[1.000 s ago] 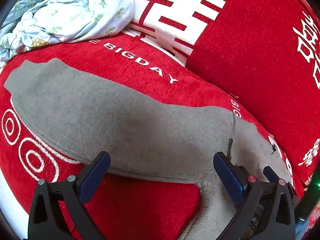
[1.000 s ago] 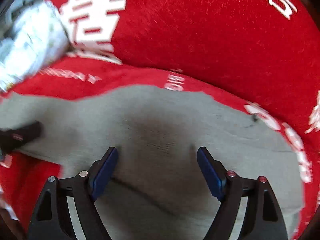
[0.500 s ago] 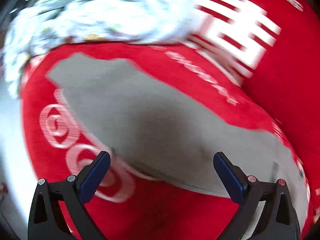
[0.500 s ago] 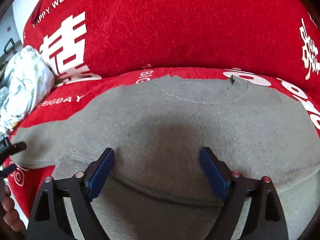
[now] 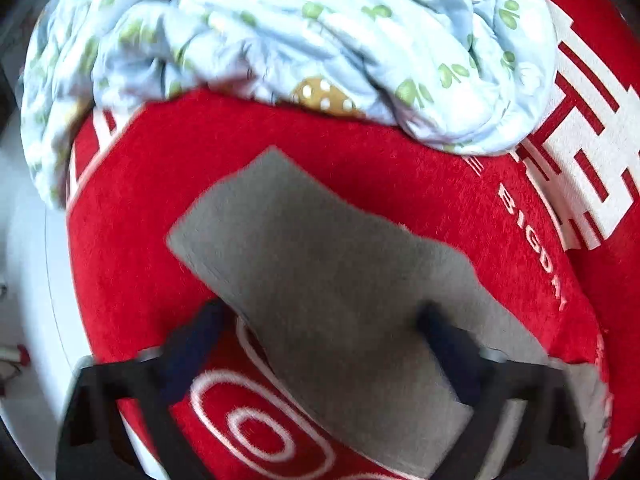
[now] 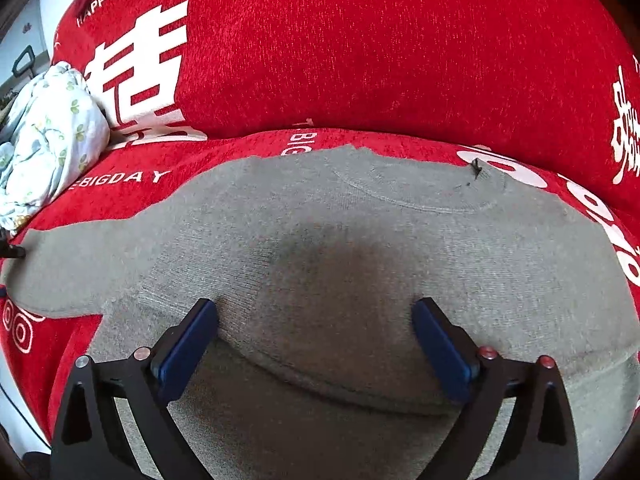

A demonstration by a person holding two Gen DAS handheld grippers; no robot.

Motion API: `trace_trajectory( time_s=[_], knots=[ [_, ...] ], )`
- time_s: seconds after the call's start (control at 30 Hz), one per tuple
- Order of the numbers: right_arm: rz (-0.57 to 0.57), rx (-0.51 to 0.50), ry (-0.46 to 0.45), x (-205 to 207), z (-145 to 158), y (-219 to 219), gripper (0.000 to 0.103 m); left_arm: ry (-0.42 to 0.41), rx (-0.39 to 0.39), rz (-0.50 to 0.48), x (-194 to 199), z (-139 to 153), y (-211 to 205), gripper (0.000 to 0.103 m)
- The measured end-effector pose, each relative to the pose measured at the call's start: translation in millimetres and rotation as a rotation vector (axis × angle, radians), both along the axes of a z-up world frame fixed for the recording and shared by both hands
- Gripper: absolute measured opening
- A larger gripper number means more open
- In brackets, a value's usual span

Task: Fold small clothes
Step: 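Reach the left tool to the other sleeve cuff and grasp it, then carry the held sleeve across the sweater body with the left tool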

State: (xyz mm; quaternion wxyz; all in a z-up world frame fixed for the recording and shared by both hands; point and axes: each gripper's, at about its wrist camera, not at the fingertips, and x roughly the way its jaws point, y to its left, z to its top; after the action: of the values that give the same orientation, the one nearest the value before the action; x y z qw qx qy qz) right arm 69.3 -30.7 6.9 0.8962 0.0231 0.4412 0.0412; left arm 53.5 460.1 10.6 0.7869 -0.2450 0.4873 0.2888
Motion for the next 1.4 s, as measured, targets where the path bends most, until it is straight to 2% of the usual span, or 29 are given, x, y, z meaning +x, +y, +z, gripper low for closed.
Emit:
trace_trajectory(
  time_s=[0.03, 0.07, 0.1, 0.13, 0.2, 0.3, 0.37, 0.5, 0.6, 0.8, 0.97, 1.1, 1.4],
  knots=[
    [0.002, 0.012, -0.001, -0.3, 1.1, -1.0, 0.099, -0.013, 0.005, -0.018, -0.6, 3.2, 1.9, 0.060],
    [0.010, 0.038, -0.003, -1.4, 3.2, -4.1, 0.099, -0.055, -0.028, -0.054, -3.5, 6.8, 4.2, 0.036],
    [0.017, 0.061, -0.004, -2.6, 5.3, -7.1, 0.099, -0.093, -0.074, -0.080, -5.9, 8.0, 7.3, 0.021],
    [0.025, 0.086, -0.005, -5.0, 7.4, -11.0, 0.099, -0.119, -0.140, -0.097, -8.2, 6.3, 11.4, 0.012],
    [0.033, 0.111, -0.011, -12.7, 11.0, -20.9, 0.099, -0.151, -0.194, -0.083, -14.6, 5.4, 19.1, 0.012],
    [0.056, 0.100, -0.027, -28.8, 15.9, -36.6, 0.099, -0.181, -0.160, -0.059, -26.5, 13.0, 15.9, 0.012],
    [0.072, 0.086, -0.040, -40.6, 19.1, -47.9, 0.099, -0.185, -0.110, -0.047, -30.2, 19.9, 5.5, 0.012],
    [0.093, 0.063, -0.072, -60.1, 23.0, -73.1, 0.099, -0.148, 0.052, -0.045, -24.2, 34.5, -15.4, 0.012],
    [0.106, 0.061, -0.090, -69.3, 23.3, -87.9, 0.099, -0.141, 0.083, -0.068, -17.0, 42.1, -29.6, 0.012],
    [0.126, 0.106, -0.120, -82.1, 17.5, -108.9, 0.099, -0.140, 0.047, -0.072, -11.3, 47.9, -47.1, 0.012],
    [0.122, 0.198, -0.127, -82.9, 15.5, -123.6, 0.099, -0.160, 0.027, -0.115, -15.8, 59.3, -68.5, 0.011],
    [0.114, 0.208, -0.124, -80.8, 15.4, -131.8, 0.099, -0.177, -0.013, -0.163, -11.3, 62.7, -96.6, 0.012],
    [0.081, 0.233, -0.096, -81.2, 10.9, -148.6, 0.099, -0.151, -0.043, -0.236, 7.9, 55.6, -160.4, 0.011]
  ],
)
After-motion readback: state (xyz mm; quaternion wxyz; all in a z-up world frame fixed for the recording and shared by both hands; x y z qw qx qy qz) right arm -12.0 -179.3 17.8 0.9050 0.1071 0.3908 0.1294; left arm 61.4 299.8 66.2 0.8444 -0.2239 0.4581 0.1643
